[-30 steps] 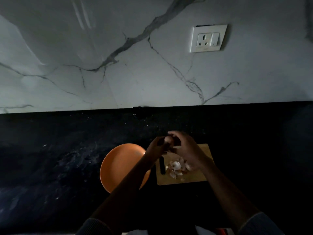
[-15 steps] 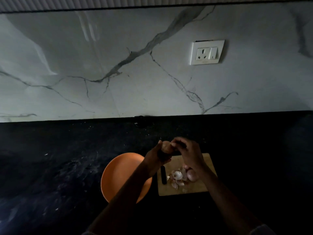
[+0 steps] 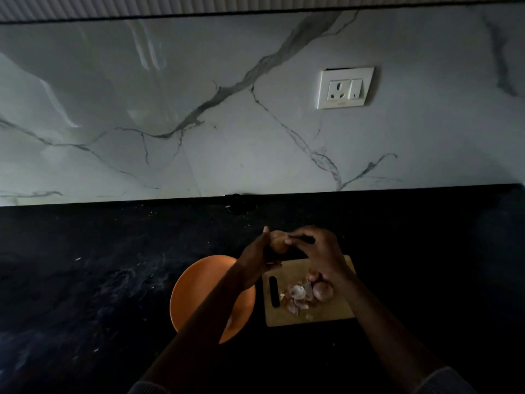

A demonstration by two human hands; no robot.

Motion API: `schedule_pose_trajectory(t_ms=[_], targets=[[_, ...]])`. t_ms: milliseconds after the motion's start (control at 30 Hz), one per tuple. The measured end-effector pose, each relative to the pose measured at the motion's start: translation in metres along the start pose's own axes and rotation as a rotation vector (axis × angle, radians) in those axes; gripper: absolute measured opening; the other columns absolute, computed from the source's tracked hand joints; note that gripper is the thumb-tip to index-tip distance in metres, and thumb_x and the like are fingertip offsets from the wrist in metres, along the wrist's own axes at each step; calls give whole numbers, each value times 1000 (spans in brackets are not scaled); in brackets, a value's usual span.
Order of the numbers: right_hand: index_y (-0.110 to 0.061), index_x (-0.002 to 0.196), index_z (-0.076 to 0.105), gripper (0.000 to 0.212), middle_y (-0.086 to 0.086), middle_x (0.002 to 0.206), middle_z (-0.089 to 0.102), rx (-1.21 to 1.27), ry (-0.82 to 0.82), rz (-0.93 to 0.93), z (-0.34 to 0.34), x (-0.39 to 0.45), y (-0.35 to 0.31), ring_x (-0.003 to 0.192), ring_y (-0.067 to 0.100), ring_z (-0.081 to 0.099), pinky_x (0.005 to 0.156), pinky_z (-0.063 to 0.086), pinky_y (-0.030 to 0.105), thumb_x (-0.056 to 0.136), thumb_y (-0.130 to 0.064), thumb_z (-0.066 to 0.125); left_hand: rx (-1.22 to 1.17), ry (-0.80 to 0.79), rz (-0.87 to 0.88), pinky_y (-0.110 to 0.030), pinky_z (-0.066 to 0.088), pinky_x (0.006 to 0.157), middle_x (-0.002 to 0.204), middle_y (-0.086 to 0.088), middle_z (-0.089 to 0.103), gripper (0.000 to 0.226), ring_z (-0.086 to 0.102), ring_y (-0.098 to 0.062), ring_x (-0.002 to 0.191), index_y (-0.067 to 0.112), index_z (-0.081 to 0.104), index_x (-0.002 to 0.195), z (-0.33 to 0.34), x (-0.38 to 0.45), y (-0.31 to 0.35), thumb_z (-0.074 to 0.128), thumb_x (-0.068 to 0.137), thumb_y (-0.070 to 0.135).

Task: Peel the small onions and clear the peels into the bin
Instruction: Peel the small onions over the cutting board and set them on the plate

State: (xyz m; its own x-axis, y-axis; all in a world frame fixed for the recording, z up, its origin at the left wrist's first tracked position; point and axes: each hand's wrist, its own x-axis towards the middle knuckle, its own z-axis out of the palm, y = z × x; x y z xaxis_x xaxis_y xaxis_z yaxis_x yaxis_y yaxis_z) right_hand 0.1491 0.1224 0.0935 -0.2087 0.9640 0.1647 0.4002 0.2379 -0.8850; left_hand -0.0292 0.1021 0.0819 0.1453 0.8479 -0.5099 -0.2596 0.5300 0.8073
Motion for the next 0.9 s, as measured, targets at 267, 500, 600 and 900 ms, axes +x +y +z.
schedule_pose_trajectory(t_ms=[267,500,600,900], targets=[[-16,93,75,4,-6,92,73,-144,117,-142,1,3,-7,88,3,64,77,44,6,91,-16,72,5,-58,39,-27,50,63,112,-17,65,52,62,-18,83,12,60,131,8,0,0,44,99,51],[-13,99,70,7,-1,96,69,-190,164,-144,0,3,0,92,10,62,80,43,10,97,-16,64,-24,-49,-7,-24,51,59,104,-15,68,46,65,-20,74,13,61,123,4,2,7,38,103,48],[-16,101,70,8,-5,100,70,-217,107,-108,-8,-1,8,95,10,65,84,49,23,97,-16,64,20,-19,19,-24,50,62,110,-18,67,43,64,-22,81,11,61,125,-1,2,6,40,104,42],[-27,116,70,29,-19,105,68,-148,-83,91,-10,-24,13,100,-7,63,80,45,5,88,-20,75,108,63,99,-26,51,70,91,-4,68,14,68,-11,75,14,62,106,-3,-4,-11,50,103,21]])
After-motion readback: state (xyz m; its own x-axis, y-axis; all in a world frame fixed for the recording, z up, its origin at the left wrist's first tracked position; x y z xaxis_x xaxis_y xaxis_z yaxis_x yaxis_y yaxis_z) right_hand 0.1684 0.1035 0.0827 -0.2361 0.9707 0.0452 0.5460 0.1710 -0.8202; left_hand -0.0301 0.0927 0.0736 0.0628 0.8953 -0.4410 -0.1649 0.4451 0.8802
